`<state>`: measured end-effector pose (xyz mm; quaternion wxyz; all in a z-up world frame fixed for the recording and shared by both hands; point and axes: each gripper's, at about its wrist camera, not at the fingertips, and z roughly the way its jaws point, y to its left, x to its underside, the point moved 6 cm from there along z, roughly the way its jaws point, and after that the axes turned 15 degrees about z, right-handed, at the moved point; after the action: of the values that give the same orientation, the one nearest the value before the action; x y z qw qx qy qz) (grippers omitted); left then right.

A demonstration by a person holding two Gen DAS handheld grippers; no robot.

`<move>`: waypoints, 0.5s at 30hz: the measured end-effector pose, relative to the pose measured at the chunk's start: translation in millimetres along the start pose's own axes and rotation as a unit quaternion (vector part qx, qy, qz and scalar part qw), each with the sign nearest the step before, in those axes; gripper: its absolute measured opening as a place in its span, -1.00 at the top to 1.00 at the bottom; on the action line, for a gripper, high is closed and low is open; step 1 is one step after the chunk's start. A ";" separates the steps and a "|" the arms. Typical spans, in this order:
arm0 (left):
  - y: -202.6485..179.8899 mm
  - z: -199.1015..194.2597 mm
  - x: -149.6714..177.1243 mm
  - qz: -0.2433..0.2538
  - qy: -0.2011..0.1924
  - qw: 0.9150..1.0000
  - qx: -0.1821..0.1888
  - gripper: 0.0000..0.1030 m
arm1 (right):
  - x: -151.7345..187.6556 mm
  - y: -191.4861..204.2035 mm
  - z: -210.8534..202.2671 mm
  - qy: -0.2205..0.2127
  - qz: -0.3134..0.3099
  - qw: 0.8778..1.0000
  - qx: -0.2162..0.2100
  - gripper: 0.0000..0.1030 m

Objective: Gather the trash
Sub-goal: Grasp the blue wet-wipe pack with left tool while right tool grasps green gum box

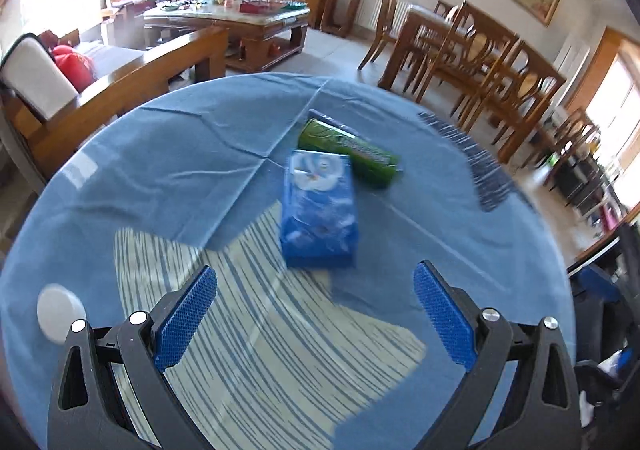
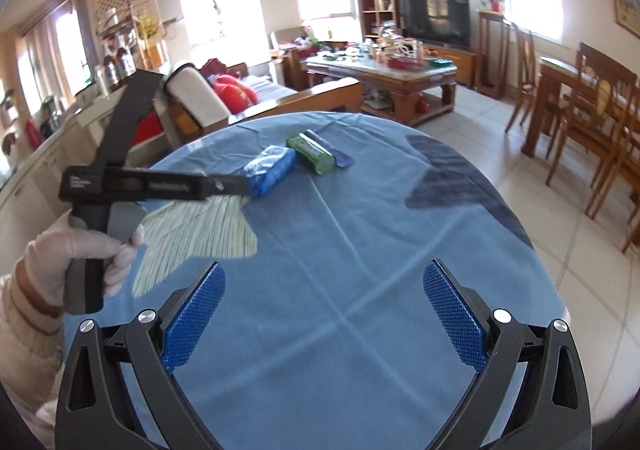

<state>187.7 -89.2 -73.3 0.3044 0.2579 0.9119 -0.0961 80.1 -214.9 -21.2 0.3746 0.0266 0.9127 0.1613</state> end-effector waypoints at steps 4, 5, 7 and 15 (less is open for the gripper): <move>7.6 6.2 4.7 0.005 0.005 1.000 -0.004 -0.90 | -17.0 6.1 28.6 0.012 -0.008 1.000 -0.010 -0.84; 10.0 7.2 4.1 0.003 0.005 1.000 -0.003 -0.90 | -20.3 7.5 34.7 0.016 -0.010 1.000 -0.012 -0.83; 14.3 10.3 1.9 0.001 0.002 1.000 -0.001 -0.90 | -26.6 11.8 47.0 0.023 -0.019 0.999 -0.013 -0.81; 25.3 25.3 -6.7 0.018 -0.017 1.000 -0.012 -0.87 | -42.5 14.8 100.6 0.064 -0.057 0.996 0.000 -0.53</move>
<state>218.5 -78.9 -89.9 0.3247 0.2690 0.9028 -0.0843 179.1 -180.5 -55.0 0.3245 -0.0363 0.9346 0.1411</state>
